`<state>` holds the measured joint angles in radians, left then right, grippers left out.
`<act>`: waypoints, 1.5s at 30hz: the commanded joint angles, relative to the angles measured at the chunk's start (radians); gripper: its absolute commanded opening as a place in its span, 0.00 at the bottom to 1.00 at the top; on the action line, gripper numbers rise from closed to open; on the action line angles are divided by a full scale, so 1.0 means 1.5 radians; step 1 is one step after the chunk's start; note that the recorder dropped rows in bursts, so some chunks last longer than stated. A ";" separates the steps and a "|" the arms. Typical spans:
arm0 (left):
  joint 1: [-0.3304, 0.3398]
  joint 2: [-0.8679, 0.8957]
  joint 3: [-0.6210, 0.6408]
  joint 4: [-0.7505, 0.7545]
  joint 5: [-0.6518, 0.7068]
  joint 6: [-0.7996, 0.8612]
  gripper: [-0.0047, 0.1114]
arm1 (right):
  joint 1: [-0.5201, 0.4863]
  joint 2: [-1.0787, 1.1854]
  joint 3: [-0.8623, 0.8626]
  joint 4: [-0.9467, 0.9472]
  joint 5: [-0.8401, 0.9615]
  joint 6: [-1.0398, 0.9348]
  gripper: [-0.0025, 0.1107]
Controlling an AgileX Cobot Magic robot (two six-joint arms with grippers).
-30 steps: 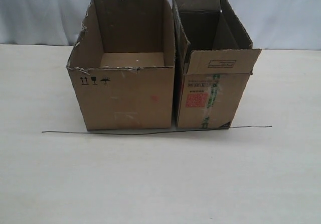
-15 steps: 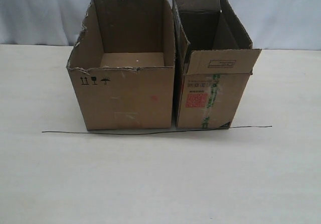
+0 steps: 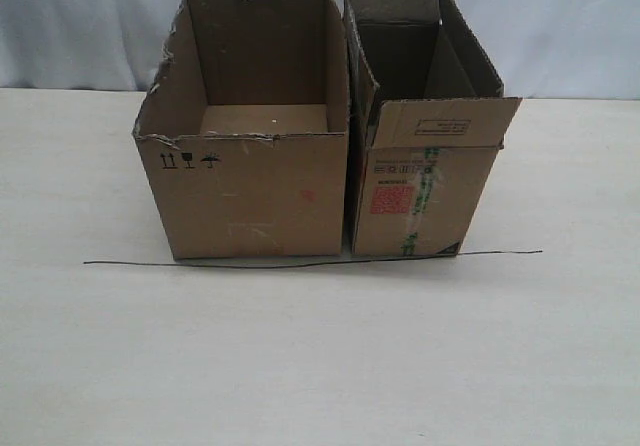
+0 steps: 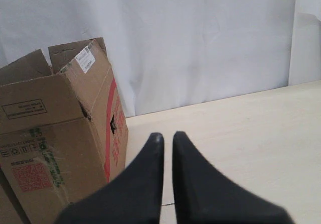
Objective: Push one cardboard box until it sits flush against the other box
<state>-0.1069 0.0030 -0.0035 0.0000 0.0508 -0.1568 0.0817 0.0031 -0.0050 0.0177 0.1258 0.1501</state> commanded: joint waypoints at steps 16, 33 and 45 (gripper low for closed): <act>-0.006 -0.002 0.002 0.067 -0.023 -0.021 0.04 | -0.002 -0.002 0.003 0.000 0.000 -0.006 0.07; -0.006 -0.002 0.002 0.064 -0.023 -0.022 0.04 | -0.002 -0.002 0.003 0.000 0.000 -0.006 0.07; -0.006 -0.002 0.002 0.067 -0.023 -0.021 0.04 | -0.002 -0.002 0.003 0.000 0.000 -0.006 0.07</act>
<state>-0.1069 0.0030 -0.0035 0.0961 0.0237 -0.1816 0.0817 0.0031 -0.0050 0.0177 0.1258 0.1501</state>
